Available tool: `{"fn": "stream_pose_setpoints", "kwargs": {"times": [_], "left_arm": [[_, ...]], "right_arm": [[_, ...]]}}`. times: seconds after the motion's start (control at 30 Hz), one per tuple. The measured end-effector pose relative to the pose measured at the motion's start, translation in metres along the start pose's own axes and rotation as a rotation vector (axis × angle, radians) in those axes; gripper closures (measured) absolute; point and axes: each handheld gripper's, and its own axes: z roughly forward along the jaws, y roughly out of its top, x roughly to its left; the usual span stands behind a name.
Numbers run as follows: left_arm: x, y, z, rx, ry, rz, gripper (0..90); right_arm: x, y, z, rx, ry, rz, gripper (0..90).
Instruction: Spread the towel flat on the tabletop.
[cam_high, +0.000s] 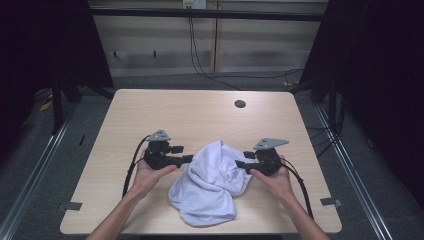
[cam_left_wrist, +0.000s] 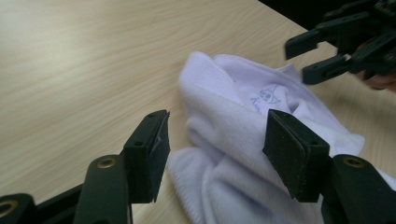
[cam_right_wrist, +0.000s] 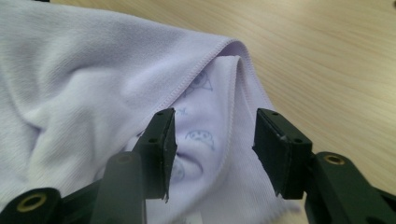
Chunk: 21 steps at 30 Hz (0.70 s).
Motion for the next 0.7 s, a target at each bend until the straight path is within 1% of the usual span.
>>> {"fn": "stream_pose_setpoints", "kwargs": {"times": [0.03, 0.07, 0.1, 0.13, 0.17, 0.2, 0.23, 0.27, 0.3, 0.33, 0.4, 0.43, 0.47, 0.5, 0.53, 0.57, 0.6, 0.63, 0.67, 0.7], "left_arm": [[0.0, -0.001, 0.007, 0.011, -0.009, -0.005, 37.6], [0.001, -0.002, 0.012, 0.025, -0.02, -0.007, 37.6], [0.0, -0.005, 0.019, 0.061, -0.024, -0.007, 37.3], [0.0, -0.006, 0.024, 0.084, -0.036, -0.008, 36.5], [-0.001, -0.008, 0.027, 0.093, -0.048, -0.016, 36.0], [-0.002, -0.009, 0.029, 0.111, -0.048, -0.013, 36.8], [-0.002, -0.01, 0.031, 0.119, -0.044, -0.01, 36.8], [-0.002, -0.011, 0.033, 0.127, -0.057, -0.013, 37.5], [-0.002, -0.013, 0.036, 0.128, -0.075, -0.017, 41.2], [-0.002, -0.014, 0.039, 0.137, -0.076, -0.008, 45.1], [-0.005, -0.017, 0.043, 0.146, -0.087, 0.012, 54.3], [-0.006, -0.017, 0.044, 0.149, -0.088, 0.021, 63.8], [-0.006, -0.017, 0.043, 0.152, -0.088, 0.029, 72.4], [-0.006, -0.016, 0.042, 0.144, -0.081, 0.031, 76.9], [-0.006, -0.015, 0.039, 0.141, -0.081, 0.033, 79.5], [-0.004, -0.013, 0.035, 0.118, -0.08, 0.027, 80.3], [-0.003, -0.012, 0.031, 0.097, -0.081, 0.018, 80.8], [-0.001, -0.009, 0.024, 0.063, -0.082, 0.003, 81.0], [0.002, -0.006, 0.016, 0.033, -0.088, -0.002, 80.9], [0.004, -0.003, 0.005, -0.016, -0.092, -0.017, 81.0]], "right_arm": [[0.0, 0.0, 0.014, 0.03, 0.014, 0.008, 43.6], [0.0, 0.0, 0.014, 0.03, 0.014, 0.008, 43.6], [0.0, -0.001, 0.019, 0.041, 0.019, 0.008, 42.0], [0.001, -0.002, 0.025, 0.06, 0.023, 0.004, 40.7], [0.003, -0.004, 0.029, 0.072, 0.017, -0.002, 40.4], [0.004, -0.006, 0.034, 0.091, 0.026, -0.003, 40.0], [0.004, -0.006, 0.034, 0.091, 0.026, -0.003, 40.0], [0.005, -0.007, 0.036, 0.09, 0.026, -0.008, 41.1], [0.006, -0.007, 0.038, 0.094, 0.036, -0.013, 45.3], [0.008, -0.007, 0.039, 0.099, 0.038, -0.028, 49.6], [0.012, -0.007, 0.041, 0.105, 0.044, -0.034, 59.1], [0.014, -0.006, 0.041, 0.112, 0.046, -0.046, 66.3], [0.015, -0.005, 0.041, 0.122, 0.045, -0.043, 75.2], [0.016, -0.004, 0.04, 0.127, 0.039, -0.047, 81.8], [0.017, -0.002, 0.037, 0.115, 0.019, -0.045, 83.6], [0.016, -0.001, 0.036, 0.105, 0.016, -0.036, 84.0], [0.014, 0.001, 0.032, 0.091, 0.004, -0.02, 84.4], [0.013, 0.003, 0.028, 0.082, -0.008, -0.014, 84.6], [0.009, 0.006, 0.022, 0.06, -0.018, -0.003, 84.7], [0.004, 0.009, 0.015, 0.033, -0.017, 0.018, 84.7]]}}
